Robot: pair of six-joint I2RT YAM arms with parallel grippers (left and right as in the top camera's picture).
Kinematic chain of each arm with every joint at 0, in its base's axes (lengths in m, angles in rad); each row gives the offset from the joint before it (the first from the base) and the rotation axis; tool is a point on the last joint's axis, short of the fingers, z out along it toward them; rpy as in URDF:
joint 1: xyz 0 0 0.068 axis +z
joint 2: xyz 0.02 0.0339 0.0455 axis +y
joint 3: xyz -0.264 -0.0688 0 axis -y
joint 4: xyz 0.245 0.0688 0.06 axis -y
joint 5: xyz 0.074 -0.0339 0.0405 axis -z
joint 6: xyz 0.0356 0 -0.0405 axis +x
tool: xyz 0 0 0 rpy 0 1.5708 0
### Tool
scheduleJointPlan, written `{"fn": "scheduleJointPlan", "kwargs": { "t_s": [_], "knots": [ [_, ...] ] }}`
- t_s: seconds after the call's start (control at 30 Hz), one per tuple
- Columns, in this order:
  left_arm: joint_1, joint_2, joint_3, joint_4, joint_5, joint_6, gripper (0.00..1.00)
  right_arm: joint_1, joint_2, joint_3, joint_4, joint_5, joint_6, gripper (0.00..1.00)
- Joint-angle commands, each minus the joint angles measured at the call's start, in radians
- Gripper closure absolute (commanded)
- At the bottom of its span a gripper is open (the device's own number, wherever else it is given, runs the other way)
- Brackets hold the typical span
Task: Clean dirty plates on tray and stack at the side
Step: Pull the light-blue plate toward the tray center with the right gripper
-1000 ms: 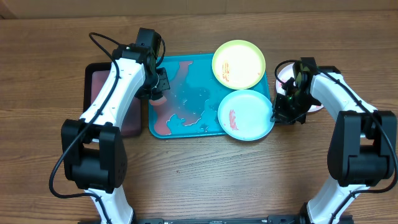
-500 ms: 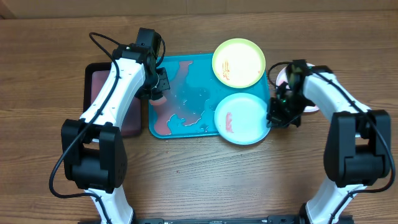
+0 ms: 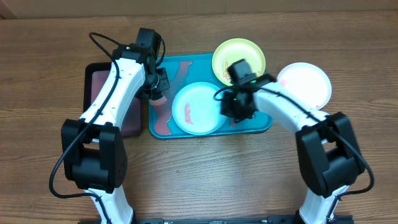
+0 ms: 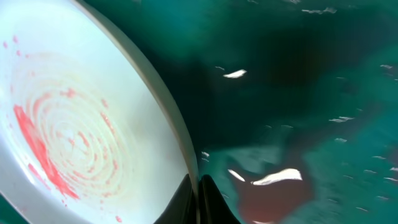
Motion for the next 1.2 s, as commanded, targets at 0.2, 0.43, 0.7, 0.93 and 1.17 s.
{"fn": "scheduleJointPlan", "kwargs": {
  "t_s": [0.2, 0.43, 0.7, 0.93, 1.17],
  "knots": [
    [-0.008, 0.003, 0.023, 0.001, -0.013, -0.013, 0.96, 0.102, 0.007, 0.024, 0.112, 0.117, 0.216, 0.96],
    [-0.008, 0.003, 0.023, 0.001, -0.013, -0.013, 0.96, 0.092, 0.010, 0.024, 0.122, 0.116, 0.124, 0.67],
    [-0.008, 0.003, 0.023, 0.004, -0.013, -0.014, 0.96, 0.070, 0.045, 0.024, 0.153, 0.090, -0.116, 0.66],
    [-0.008, 0.003, 0.023, 0.013, -0.013, -0.013, 0.96, 0.070, 0.084, 0.024, 0.183, 0.075, -0.117, 0.85],
    [-0.033, 0.009, 0.022, 0.041, -0.014, -0.004, 0.96, 0.071, 0.084, 0.024, 0.185, 0.072, -0.102, 0.96]
  ]
}}
